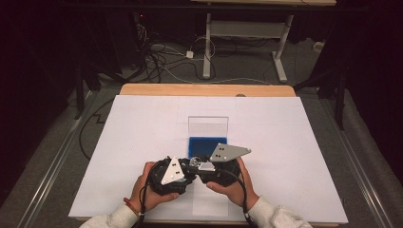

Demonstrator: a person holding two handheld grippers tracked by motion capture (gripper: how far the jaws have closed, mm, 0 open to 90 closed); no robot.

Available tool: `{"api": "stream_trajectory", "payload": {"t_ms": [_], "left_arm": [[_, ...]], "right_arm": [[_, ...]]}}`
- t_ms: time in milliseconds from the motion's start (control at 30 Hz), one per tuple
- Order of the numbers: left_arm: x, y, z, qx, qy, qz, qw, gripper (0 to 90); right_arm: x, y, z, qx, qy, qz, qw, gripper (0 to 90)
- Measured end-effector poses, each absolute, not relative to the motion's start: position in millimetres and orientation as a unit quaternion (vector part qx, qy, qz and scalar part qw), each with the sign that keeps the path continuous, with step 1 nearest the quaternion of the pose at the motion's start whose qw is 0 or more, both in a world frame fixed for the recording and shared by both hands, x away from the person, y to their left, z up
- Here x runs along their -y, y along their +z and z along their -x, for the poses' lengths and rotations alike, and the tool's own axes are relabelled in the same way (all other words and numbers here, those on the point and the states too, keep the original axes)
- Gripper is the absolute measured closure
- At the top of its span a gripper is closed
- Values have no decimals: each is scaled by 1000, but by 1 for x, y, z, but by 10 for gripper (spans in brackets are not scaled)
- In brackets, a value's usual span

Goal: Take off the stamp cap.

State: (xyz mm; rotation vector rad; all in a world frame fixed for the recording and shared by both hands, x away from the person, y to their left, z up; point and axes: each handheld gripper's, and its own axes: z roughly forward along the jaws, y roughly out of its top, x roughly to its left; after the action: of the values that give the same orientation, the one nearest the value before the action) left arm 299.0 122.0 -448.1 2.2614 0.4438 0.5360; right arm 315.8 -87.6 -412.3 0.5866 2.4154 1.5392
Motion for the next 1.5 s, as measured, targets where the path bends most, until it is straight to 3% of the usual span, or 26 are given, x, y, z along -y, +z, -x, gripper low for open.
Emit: {"api": "stream_trajectory", "payload": {"t_ms": [1167, 1500], "left_arm": [[-125, -456, -301, -193, 110, -877, 426, 366], [-122, -451, -291, -163, 186, -893, 377, 370]], "right_arm": [[88, -420, -299, -804, 539, -219, 125, 570], [94, -422, -309, -804, 544, -228, 80, 572]]}}
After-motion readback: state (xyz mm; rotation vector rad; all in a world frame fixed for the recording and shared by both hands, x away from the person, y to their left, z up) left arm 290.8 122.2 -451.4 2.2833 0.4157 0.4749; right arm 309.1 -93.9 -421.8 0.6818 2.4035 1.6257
